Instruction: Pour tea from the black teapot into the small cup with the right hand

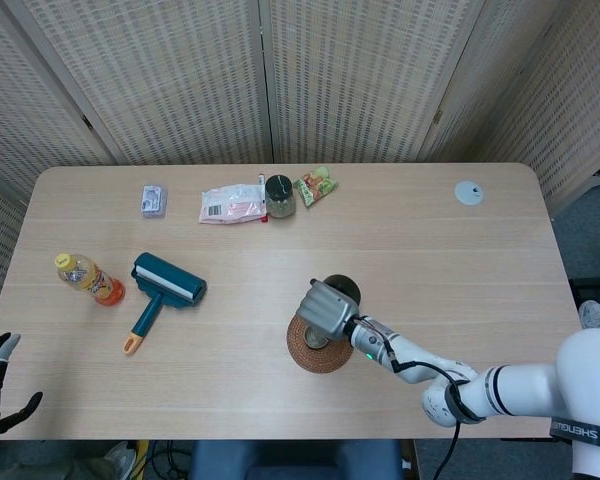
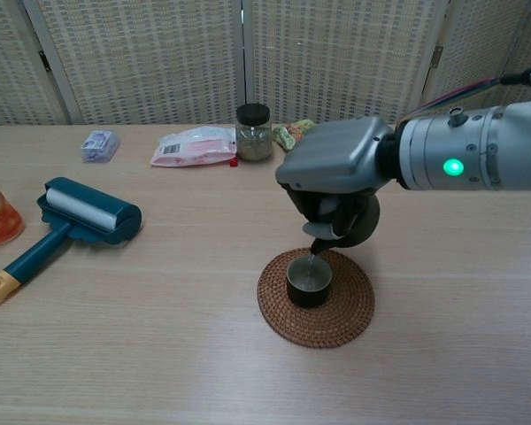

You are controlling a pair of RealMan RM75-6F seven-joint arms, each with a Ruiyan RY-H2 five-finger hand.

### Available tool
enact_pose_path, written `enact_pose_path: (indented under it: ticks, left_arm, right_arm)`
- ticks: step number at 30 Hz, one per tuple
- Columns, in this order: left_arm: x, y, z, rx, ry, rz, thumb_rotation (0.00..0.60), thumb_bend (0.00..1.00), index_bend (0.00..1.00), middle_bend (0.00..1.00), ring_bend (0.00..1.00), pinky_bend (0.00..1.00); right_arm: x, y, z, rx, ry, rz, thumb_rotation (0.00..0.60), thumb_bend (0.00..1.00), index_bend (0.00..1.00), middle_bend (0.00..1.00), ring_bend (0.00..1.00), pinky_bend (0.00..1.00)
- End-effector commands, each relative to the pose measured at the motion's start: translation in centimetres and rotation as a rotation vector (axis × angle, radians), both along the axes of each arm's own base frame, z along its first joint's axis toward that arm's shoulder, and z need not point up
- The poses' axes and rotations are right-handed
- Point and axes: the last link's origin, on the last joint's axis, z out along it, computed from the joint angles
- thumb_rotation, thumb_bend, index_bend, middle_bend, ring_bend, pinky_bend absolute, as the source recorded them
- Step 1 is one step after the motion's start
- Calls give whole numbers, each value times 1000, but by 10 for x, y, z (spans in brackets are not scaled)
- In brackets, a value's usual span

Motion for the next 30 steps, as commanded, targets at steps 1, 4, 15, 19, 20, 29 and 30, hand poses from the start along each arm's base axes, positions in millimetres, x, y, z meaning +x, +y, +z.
enact_pose_path:
  ticks: [1, 4, 15, 19, 20, 29, 30]
  left_arm:
    - [0, 0, 0, 0, 0, 0, 600, 204, 114, 100, 121, 17]
    - [0, 0, 0, 0, -1, -1, 600, 203, 114, 100, 121, 17]
    - [0, 0, 0, -1, -1, 0, 600, 203, 114, 100, 121, 17]
    - [0, 0, -1, -2, -3, 0, 600, 203, 114, 100, 121, 17]
    - [0, 0, -1, -2, -4, -1, 600, 203, 114, 100, 121, 17]
    - [1, 1, -2, -10, -4, -1, 600, 204, 114, 100, 121, 17]
    - [1, 2, -2, -11, -3, -2, 600, 203, 114, 100, 121, 17]
  right_arm:
    - [0, 0, 0, -2, 3, 4, 512, 602, 1000, 1000, 908, 384]
    - [0, 1, 0, -4, 6, 8, 511, 602, 1000, 1000, 908, 384]
    - [0, 2, 0, 0, -9, -5, 512, 602, 1000, 1000, 909, 384]
    - [-2, 2, 0, 3, -30, -34, 512, 602, 1000, 1000, 909, 384]
    - [-2, 2, 1, 3, -40, -43, 512, 602, 1000, 1000, 909, 384]
    - [-13, -3, 9, 26, -143, -180, 515, 598, 1000, 1000, 909, 384]
    - [-15, -4, 11, 25, -157, -193, 515, 597, 1000, 1000, 909, 384]
